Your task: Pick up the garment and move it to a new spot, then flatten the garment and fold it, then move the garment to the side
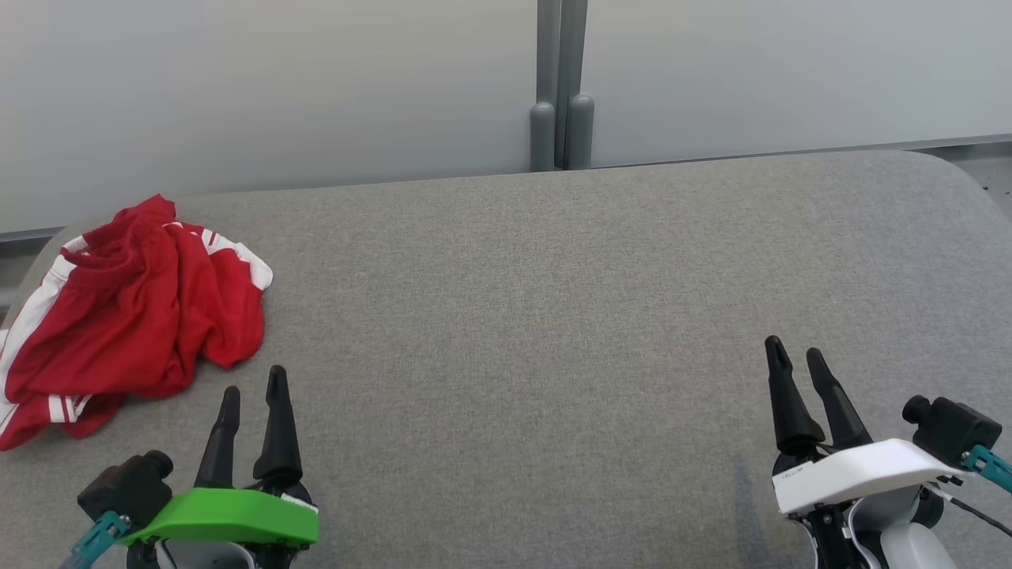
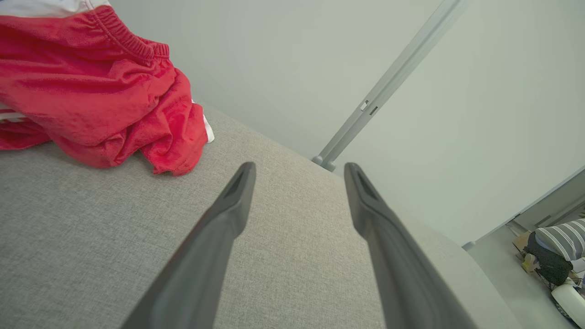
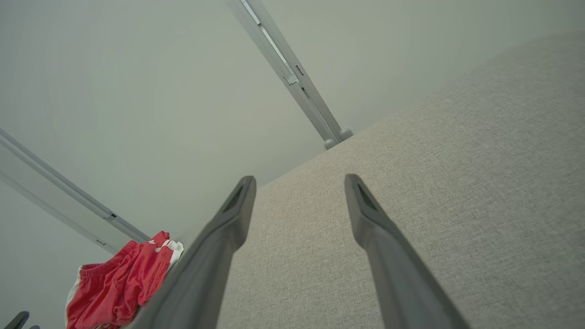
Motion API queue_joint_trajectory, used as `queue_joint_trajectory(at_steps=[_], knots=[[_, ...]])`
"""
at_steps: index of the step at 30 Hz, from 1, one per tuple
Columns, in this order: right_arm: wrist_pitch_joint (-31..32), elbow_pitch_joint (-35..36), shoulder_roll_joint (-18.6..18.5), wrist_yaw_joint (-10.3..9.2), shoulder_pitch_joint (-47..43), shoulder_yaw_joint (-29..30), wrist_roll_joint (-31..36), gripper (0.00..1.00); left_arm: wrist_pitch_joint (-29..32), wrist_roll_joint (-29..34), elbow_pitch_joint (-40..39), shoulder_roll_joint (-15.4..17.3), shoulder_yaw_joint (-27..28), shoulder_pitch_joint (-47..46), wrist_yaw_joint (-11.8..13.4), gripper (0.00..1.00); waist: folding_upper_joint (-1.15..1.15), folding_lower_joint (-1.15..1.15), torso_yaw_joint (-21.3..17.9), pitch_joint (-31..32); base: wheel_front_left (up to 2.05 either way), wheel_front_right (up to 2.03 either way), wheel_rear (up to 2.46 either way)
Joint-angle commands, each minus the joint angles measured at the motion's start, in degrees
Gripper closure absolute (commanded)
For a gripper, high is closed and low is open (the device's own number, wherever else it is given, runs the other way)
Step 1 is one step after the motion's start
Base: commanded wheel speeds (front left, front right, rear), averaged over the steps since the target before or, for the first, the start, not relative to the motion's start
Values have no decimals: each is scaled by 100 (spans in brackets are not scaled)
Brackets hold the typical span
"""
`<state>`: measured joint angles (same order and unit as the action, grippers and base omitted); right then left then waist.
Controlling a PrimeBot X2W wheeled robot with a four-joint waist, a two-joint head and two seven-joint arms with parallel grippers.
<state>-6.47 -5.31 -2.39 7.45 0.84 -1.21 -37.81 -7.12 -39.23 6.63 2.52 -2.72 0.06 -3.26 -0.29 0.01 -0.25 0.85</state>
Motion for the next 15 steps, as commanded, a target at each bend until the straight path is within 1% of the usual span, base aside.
queue_joint_trajectory(at_steps=[1, 15], knots=[[-55, 64, -37, 4, -3, -25, 148, 0, -35, 154, -95, 46, 15, 13, 14, 0, 14, -1, 0, 0, 0, 0, 0], [-278, -167, -44, 4, -12, -185, 1126, 0, -244, 1126, -116, 48, 43, 209, -11, 0, 17, -1, -6, 19, 0, 0, 0]])
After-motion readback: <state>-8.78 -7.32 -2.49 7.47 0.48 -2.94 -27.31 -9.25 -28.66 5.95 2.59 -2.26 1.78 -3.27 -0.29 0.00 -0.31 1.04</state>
